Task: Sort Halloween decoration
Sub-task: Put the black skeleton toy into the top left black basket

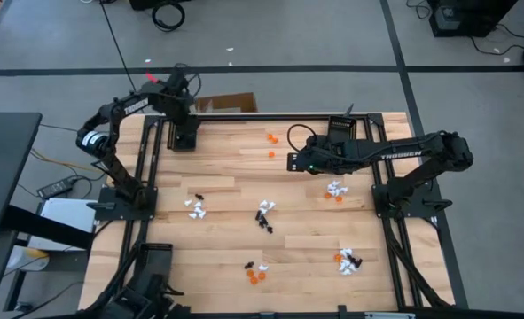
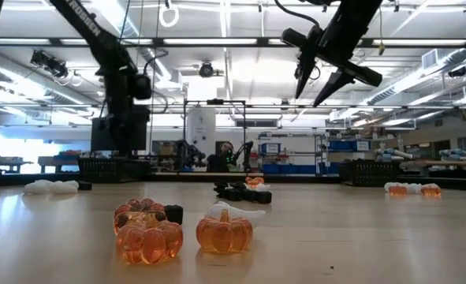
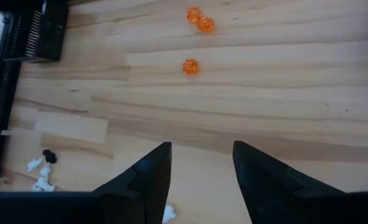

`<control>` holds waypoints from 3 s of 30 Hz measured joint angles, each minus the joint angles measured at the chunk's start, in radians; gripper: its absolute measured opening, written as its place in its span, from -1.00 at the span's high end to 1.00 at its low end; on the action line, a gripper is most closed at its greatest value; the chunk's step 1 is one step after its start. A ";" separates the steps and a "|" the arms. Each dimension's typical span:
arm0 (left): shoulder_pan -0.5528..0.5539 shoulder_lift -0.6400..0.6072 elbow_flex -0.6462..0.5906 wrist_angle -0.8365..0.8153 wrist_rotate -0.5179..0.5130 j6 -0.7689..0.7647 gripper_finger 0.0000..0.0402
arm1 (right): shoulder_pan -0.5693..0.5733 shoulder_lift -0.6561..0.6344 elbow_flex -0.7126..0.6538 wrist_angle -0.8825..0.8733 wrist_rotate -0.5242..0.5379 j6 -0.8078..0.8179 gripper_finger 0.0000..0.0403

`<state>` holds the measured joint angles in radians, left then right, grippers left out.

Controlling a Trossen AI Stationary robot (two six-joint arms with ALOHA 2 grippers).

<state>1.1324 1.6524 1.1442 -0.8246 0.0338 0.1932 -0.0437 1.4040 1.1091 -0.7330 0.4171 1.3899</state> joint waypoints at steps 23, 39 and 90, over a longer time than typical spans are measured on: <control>-0.153 -0.263 -0.077 -0.005 -0.008 -0.206 0.04 | -0.017 0.000 0.000 0.024 -0.027 -0.132 0.10; -0.642 -0.451 -0.091 -0.140 -0.004 -0.659 0.04 | -0.018 0.000 0.000 0.216 -0.280 -0.637 0.10; -0.945 -0.473 -0.668 0.380 -0.045 -0.669 0.89 | 0.230 0.001 -0.074 0.253 0.020 -0.128 0.11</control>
<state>0.1869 1.1790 0.4758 -0.4449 -0.0113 -0.4757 0.1864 1.4048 1.0351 -0.4795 0.4373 1.2615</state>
